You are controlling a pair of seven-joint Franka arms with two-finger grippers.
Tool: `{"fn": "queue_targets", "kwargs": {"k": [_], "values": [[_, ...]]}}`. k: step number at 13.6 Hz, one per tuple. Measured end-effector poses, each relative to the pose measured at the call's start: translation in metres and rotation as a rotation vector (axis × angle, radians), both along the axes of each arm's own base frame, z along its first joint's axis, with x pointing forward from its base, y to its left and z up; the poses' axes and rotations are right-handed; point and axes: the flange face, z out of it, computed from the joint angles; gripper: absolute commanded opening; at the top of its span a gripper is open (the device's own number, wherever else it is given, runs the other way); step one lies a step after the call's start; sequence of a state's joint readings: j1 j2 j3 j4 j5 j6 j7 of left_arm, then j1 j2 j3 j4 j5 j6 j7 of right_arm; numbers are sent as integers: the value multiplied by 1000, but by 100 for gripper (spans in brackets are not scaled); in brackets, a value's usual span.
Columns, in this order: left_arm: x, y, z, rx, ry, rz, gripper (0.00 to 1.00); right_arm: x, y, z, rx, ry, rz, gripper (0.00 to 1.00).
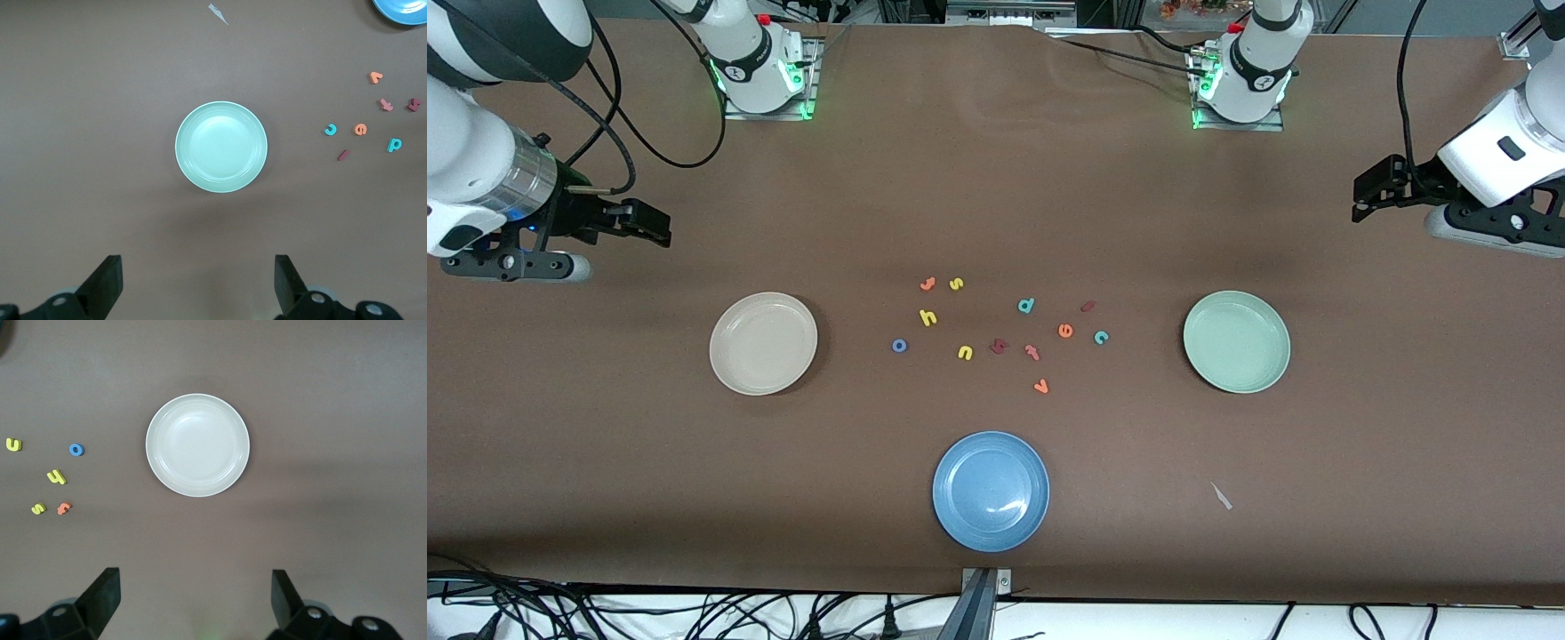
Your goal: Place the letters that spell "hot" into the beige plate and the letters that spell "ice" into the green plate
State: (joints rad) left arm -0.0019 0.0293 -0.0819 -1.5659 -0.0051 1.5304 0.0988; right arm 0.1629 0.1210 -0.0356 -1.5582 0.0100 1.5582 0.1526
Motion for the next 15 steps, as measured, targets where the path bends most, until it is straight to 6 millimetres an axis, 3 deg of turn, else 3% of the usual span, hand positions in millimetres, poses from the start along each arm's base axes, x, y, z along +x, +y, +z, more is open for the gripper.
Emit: {"fn": "queue_targets", "kwargs": {"k": [8,15], "values": [[0,0,0,0,0,0,100,1,4,-3,-1,-1,-5,100],[0,0,0,0,1,-1,100,6,72,-32,-15,-22,-47,100]]}}
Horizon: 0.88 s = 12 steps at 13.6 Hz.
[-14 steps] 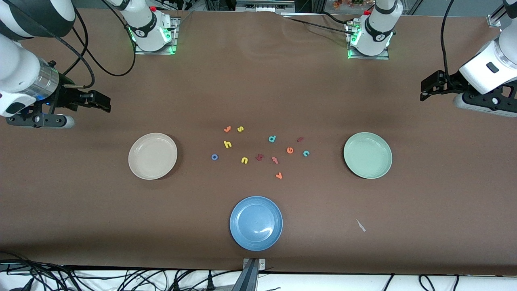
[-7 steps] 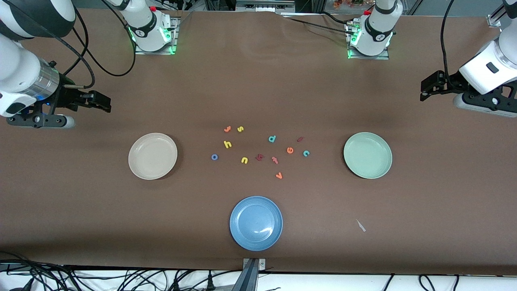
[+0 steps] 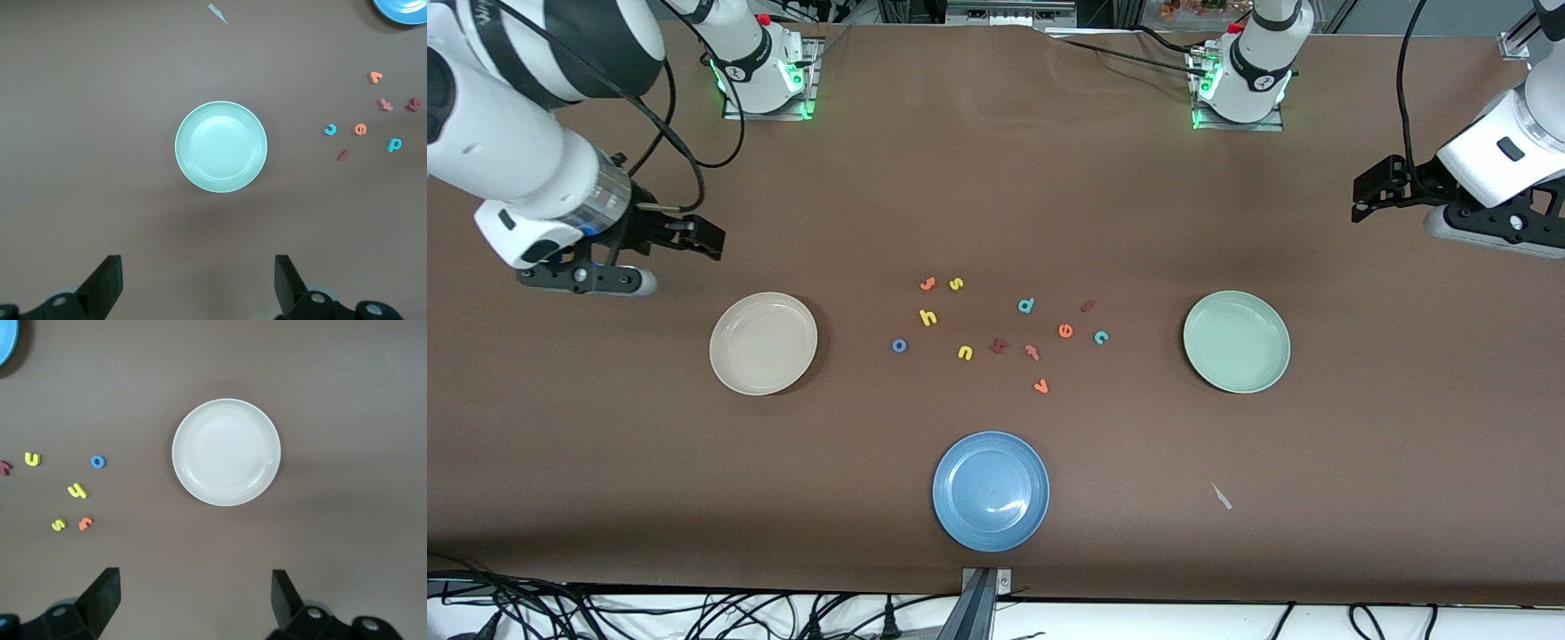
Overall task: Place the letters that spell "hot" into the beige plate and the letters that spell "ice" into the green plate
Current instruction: 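Move the right gripper to the blue o while the left gripper reaches letters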
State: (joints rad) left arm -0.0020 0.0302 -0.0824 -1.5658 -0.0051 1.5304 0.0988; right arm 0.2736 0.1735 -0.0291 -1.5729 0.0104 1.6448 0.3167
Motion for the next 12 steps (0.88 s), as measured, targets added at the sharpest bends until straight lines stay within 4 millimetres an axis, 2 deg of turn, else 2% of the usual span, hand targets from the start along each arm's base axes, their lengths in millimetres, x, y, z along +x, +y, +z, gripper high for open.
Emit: {"fn": "queue_targets", "kwargs": {"k": [3,6,10,12], "values": [[2,-2,-1,-1,-9,-4,100,4,54,-34,-3,-27,-29,100],[8,-18,-13,-2,4,-32,100,6,102,-76,-9,-34,-43,100],[18,-72,-56,0,71,-123,100,6,145,-132,10,-10,-65,100],[31,-88,-81,-5,71,-145,100,10,155,-164,14,-4,-71,100]]}}
